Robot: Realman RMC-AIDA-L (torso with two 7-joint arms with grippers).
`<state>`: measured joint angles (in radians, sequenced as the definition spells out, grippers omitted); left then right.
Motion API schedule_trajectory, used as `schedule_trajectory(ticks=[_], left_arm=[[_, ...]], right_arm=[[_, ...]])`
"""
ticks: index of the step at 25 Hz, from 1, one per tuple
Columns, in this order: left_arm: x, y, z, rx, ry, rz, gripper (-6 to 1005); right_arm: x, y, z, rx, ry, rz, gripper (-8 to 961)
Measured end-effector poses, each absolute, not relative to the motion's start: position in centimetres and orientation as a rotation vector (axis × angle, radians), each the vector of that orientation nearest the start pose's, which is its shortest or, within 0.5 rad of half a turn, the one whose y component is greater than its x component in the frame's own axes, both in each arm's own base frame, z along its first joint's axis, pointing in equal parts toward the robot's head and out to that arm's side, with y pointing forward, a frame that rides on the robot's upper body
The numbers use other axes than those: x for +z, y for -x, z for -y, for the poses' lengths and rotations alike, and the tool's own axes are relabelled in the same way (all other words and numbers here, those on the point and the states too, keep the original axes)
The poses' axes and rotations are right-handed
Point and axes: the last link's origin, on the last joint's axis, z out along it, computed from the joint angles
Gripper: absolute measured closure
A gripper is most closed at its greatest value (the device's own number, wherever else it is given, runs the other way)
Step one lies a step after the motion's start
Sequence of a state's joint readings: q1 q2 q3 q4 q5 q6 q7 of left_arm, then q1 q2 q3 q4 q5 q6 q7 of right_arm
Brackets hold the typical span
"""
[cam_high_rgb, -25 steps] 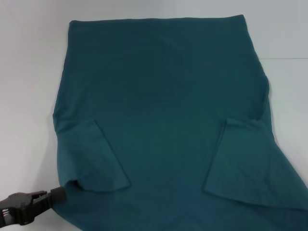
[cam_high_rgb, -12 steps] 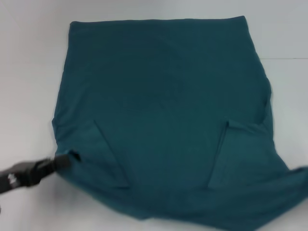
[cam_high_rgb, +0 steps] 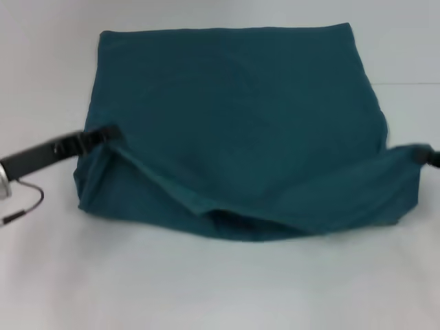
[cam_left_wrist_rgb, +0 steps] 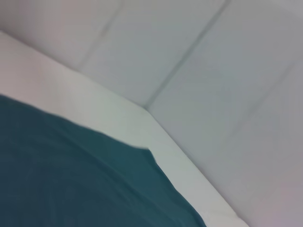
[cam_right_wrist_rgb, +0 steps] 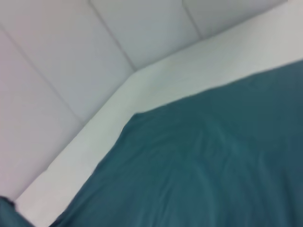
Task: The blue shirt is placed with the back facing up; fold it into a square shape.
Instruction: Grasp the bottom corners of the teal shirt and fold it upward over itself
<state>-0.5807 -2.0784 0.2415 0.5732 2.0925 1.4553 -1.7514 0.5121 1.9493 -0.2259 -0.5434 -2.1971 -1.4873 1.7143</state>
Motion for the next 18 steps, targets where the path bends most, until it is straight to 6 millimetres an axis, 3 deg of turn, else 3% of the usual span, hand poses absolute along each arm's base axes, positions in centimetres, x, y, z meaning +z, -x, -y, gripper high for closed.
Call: schedule_trajectory(ticks=[10,18], left_arm=[[3.7,28.9,-39.6,-0.998,1.968,1.265,973],[3.0,27.7,-42.5,-0.965,1.88,1.202,964]], right_arm=[[5.6,-32.4,-39.8,0.753,1.982,-1.263,906],[3.7,-29.4,-44.3,0.643,1.922,-1.155,905]])
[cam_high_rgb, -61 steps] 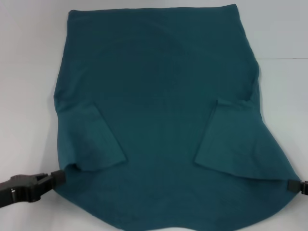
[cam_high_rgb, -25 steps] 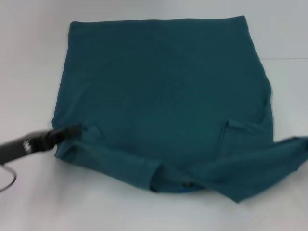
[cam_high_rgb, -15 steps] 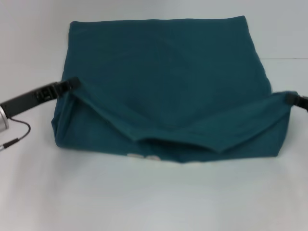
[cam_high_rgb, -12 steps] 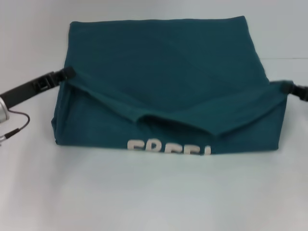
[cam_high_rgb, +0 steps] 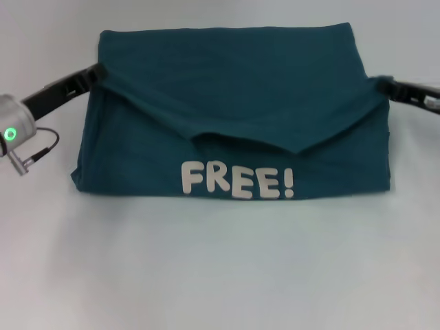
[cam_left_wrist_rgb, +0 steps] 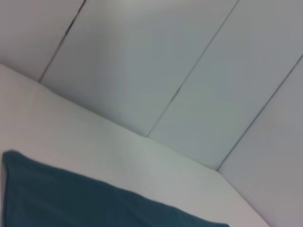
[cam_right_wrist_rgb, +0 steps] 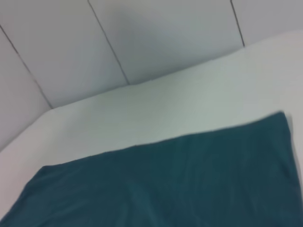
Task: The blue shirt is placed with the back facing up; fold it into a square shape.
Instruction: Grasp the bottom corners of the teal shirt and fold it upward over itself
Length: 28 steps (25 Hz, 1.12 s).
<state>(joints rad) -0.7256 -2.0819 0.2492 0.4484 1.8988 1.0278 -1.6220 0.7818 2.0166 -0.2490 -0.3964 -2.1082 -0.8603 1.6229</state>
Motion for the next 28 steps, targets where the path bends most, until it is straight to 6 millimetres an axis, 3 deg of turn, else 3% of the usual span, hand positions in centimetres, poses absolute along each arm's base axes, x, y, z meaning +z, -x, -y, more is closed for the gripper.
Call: schedule_trajectory(ticks=[9,28], left_arm=[[2.2,26.1,-44.7,-0.903,1.857,1.149,954],[0.4,27.4,-44.0,-0.87,1.785,1.194,933]], right_arm=[[3.5,-27.5,-47.0,0.56,1.893,-1.094,904],[1.8,-28.2,-46.7,0.483,1.873,-1.104,902]])
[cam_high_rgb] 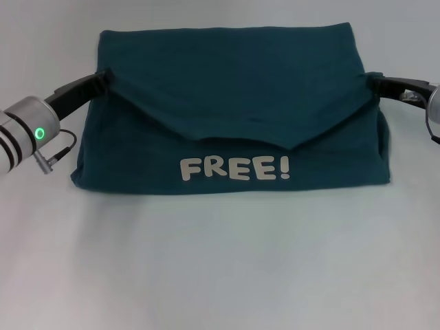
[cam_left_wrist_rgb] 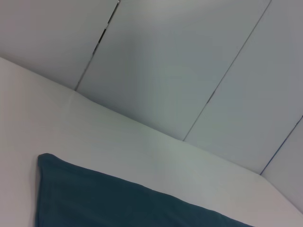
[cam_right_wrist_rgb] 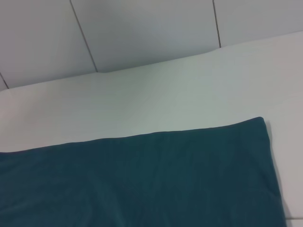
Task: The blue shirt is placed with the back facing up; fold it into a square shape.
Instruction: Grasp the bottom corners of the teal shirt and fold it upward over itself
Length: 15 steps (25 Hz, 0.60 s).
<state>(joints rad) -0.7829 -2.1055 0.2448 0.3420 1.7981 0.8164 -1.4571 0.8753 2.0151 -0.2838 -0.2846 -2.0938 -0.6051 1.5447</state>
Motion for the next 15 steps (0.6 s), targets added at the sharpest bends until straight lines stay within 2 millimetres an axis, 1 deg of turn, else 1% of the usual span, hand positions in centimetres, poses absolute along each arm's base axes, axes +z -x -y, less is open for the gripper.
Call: schedule_trajectory(ticks=[9,13,15], left_arm=[[0.41,27.46,-43.89,-0.882,1.766,1.194,923],[0.53,27.78,-43.76,-0.875,1.76,1.196,918],[0.85,28.14,-43.7,-0.869,1.75,1.194,832]], right_arm=[[1.63,-28.22,-46.59,0.485,1.877,-1.106,901],[1.73,-28.36,-46.49,0.477,1.883,-1.096,900],[1.8,-28.42,-46.49,0.471,1.885,-1.089,900]])
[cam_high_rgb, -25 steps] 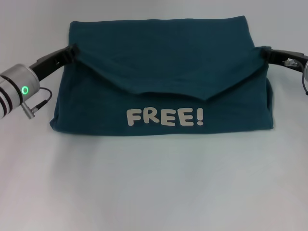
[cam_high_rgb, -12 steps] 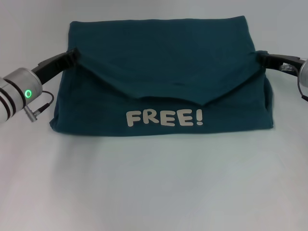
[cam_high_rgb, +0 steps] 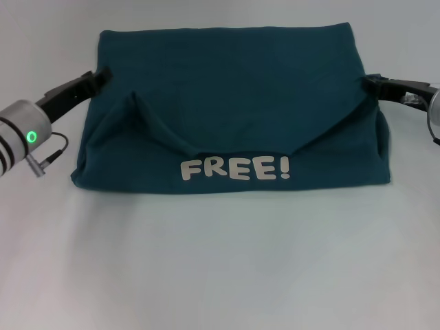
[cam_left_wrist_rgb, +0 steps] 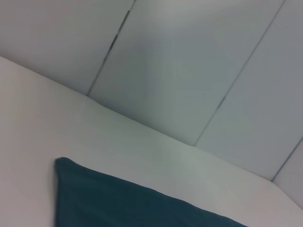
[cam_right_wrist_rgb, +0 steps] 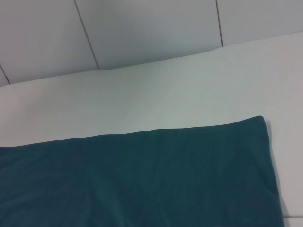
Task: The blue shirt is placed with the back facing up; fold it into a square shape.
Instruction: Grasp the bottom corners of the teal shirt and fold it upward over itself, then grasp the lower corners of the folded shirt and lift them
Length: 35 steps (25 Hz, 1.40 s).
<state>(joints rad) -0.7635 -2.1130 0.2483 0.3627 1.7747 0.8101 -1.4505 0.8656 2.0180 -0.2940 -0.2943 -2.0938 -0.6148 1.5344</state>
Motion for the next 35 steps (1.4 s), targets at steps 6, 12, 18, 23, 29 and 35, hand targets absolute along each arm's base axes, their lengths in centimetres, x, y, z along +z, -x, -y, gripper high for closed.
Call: schedule_trajectory(ticks=[6,12,18,23,29,35], left_arm=[[1.7,29.1,-43.3,-0.865,1.713,1.192,553],[1.9,29.6,-42.9,-0.871,1.701,1.198,297],[2.8,29.8,-41.7,-0.916,1.759,1.144,184],[3.3,29.8,-40.2,-0.93,1.849,1.068,178],[3.0,30.7,-38.7,-0.83,1.922,1.0,181],[2.6,32.5,-37.0,-0.701,1.94,0.889,182]], right_arm=[[2.6,-28.4,-46.8,0.47,1.875,-1.068,559],[3.0,-28.2,-46.8,0.49,1.891,-1.061,423],[4.1,-28.9,-45.6,0.576,1.926,-1.094,307],[5.4,-29.3,-43.6,0.687,1.986,-1.132,261],[6.4,-29.5,-41.6,0.758,2.058,-1.216,262],[7.0,-29.8,-40.7,0.792,2.061,-1.295,263]])
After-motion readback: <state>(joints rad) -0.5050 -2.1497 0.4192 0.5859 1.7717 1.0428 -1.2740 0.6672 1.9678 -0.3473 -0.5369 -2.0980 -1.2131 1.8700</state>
